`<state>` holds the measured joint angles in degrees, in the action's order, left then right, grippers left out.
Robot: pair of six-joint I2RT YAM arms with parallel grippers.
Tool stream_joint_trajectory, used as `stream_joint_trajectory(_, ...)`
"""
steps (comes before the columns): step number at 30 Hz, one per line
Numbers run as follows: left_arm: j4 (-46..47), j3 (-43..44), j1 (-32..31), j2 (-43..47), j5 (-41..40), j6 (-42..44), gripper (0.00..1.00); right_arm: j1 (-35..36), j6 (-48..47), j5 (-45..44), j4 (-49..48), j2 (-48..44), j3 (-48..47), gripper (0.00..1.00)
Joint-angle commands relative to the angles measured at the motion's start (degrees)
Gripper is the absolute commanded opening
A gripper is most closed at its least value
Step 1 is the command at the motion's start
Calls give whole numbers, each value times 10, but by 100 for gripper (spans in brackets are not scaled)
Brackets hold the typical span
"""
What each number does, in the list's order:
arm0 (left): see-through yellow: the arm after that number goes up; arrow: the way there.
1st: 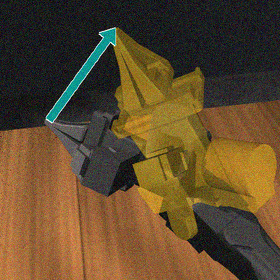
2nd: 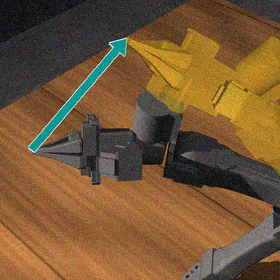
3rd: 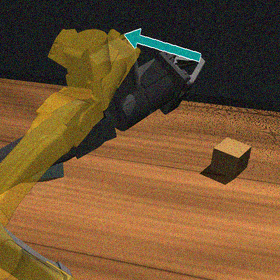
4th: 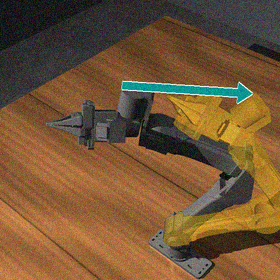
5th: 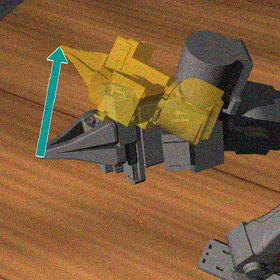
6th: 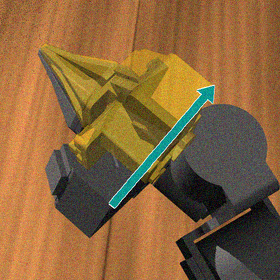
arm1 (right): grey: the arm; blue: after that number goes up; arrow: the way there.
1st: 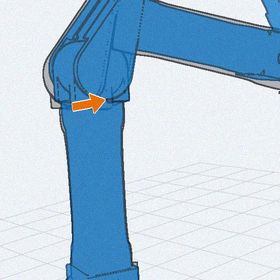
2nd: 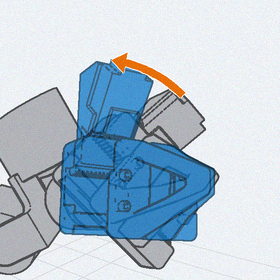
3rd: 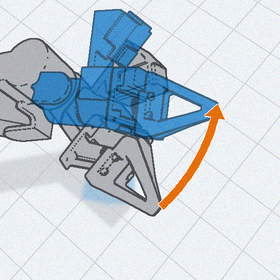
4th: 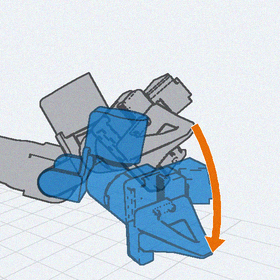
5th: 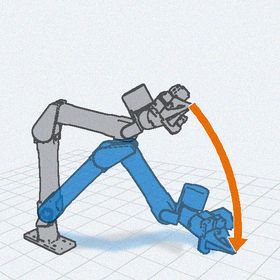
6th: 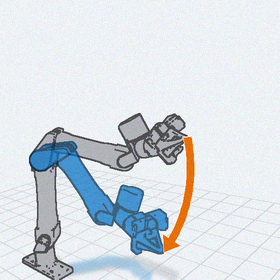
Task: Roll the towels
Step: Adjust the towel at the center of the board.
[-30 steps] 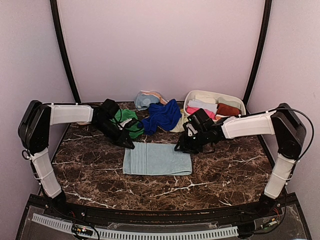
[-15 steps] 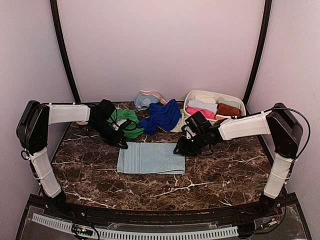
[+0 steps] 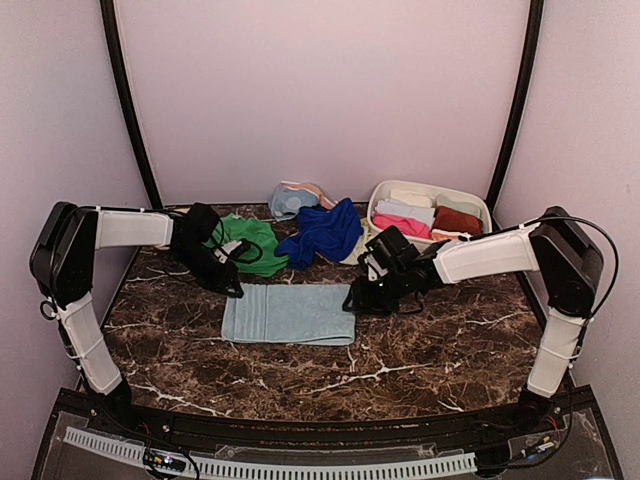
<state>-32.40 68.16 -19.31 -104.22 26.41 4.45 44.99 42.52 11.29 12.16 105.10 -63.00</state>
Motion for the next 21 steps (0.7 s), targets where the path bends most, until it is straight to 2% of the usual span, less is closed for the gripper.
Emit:
stream_joint_trajectory(1, 26, -11, 13, 5, -49, 18, 0, 10, -1, -10, -23, -16, -5, 45)
stream_joint_trajectory(2, 31, -10, 13, 2, -68, 23, 5, 9, -6, -9, -26, -16, -11, 45)
stream_joint_trajectory(3, 32, -9, 12, -1, -77, 26, 18, 9, -12, -4, -29, -12, -19, 46)
stream_joint_trajectory(4, 34, -8, 13, -2, -86, 26, 26, 9, -21, 1, -32, -8, -25, 46)
stream_joint_trajectory(7, 37, -12, 13, 3, -90, 35, 40, 10, -39, 16, -31, 24, -74, 45)
stream_joint_trajectory(15, -12, -1, 13, 70, -100, 72, 53, 4, -63, 45, -32, 119, -139, 41)
stream_joint_trajectory(16, -21, 2, 12, 79, -91, 79, 56, 3, -65, 43, -34, 129, -136, 41)
stream_joint_trajectory(17, -26, 4, 11, 90, -81, 86, 63, 3, -65, 40, -38, 139, -127, 40)
stream_joint_trajectory(21, -21, -11, -4, 115, -73, 122, 67, 6, -49, 26, -65, 141, -68, 36)
